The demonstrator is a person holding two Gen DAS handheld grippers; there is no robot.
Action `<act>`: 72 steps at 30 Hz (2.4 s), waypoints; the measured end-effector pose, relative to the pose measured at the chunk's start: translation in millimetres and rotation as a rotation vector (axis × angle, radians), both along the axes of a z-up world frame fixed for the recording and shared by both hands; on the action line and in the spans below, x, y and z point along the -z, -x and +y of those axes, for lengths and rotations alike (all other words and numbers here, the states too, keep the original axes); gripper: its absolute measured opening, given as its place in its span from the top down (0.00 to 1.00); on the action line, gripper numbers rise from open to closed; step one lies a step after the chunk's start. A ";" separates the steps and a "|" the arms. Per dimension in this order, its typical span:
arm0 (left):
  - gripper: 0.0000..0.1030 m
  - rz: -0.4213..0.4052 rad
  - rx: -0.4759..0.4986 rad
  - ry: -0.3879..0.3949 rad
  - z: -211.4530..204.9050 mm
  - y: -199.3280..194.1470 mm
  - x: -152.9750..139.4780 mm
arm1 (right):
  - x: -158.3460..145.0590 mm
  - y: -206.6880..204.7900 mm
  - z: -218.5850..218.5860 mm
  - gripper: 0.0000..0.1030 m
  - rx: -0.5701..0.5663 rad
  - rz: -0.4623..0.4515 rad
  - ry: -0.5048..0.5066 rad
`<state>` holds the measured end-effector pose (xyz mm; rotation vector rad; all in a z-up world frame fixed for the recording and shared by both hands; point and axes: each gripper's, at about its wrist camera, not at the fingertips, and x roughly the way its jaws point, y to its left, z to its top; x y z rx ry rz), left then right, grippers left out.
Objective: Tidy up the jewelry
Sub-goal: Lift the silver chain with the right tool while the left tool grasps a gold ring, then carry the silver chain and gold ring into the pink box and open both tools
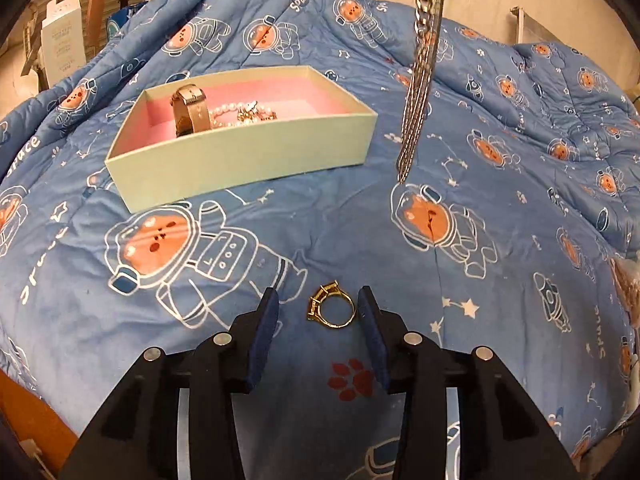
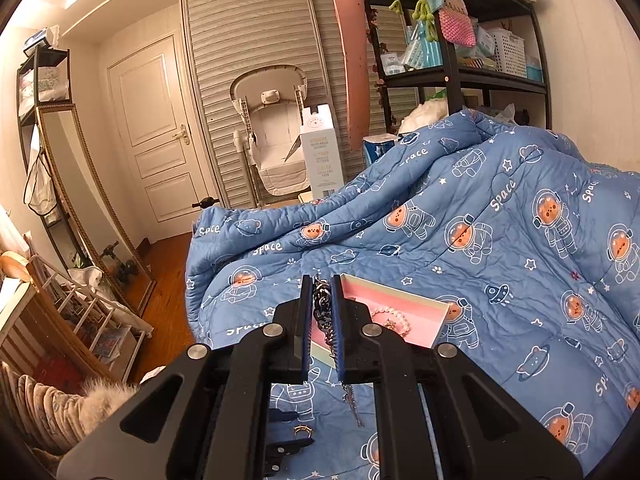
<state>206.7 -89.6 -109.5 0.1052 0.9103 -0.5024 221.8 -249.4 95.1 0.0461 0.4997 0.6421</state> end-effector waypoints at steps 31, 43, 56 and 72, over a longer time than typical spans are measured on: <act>0.77 -0.187 -0.056 0.071 21.4 -68.7 -119.8 | -25.2 -30.1 17.0 0.91 0.007 -0.066 0.016; 0.77 -0.096 -0.051 0.043 17.8 -111.3 -92.8 | 5.4 -89.0 22.8 0.91 0.073 0.017 0.108; 0.77 -0.030 0.016 -0.040 -3.9 -133.1 -56.2 | 68.7 -143.9 22.0 0.91 0.068 0.212 0.172; 0.77 0.054 0.070 -0.057 -23.2 -152.5 -26.1 | 132.0 -202.9 37.7 0.91 0.022 0.472 0.242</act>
